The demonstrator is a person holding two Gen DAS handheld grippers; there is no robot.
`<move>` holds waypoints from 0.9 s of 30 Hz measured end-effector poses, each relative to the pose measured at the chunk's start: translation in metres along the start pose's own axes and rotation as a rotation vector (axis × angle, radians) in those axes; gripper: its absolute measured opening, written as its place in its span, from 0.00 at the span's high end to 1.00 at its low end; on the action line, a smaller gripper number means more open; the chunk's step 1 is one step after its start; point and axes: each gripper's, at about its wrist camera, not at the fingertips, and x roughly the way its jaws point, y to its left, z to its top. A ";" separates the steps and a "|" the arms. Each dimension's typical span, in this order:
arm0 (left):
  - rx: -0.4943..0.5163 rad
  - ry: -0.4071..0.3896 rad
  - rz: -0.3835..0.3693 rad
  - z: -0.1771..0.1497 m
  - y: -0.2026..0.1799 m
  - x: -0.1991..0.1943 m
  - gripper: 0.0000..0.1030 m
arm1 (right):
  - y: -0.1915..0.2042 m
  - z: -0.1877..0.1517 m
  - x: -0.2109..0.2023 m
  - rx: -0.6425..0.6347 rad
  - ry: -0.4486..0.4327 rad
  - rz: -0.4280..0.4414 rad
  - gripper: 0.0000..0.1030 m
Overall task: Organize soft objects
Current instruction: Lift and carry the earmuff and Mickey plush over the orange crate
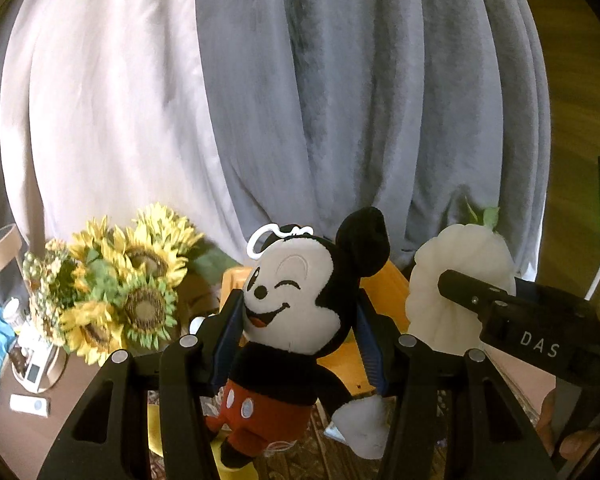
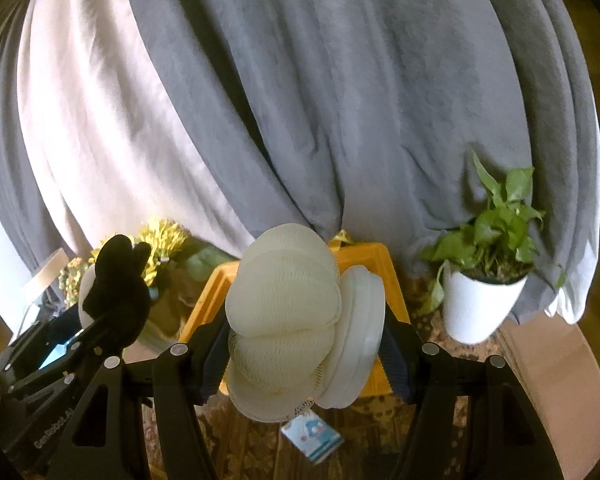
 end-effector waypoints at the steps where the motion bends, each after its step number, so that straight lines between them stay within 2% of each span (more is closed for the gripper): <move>1: 0.001 -0.002 0.002 0.003 0.001 0.003 0.49 | 0.000 0.004 0.004 -0.004 -0.003 0.003 0.36; 13: 0.005 0.008 0.023 0.031 0.011 0.047 0.49 | 0.000 0.033 0.046 -0.050 0.005 -0.010 0.36; 22: 0.010 0.080 0.013 0.041 0.014 0.097 0.49 | -0.009 0.045 0.099 -0.049 0.110 -0.003 0.36; 27: 0.021 0.135 0.000 0.043 0.017 0.131 0.49 | -0.014 0.045 0.130 -0.067 0.162 -0.035 0.36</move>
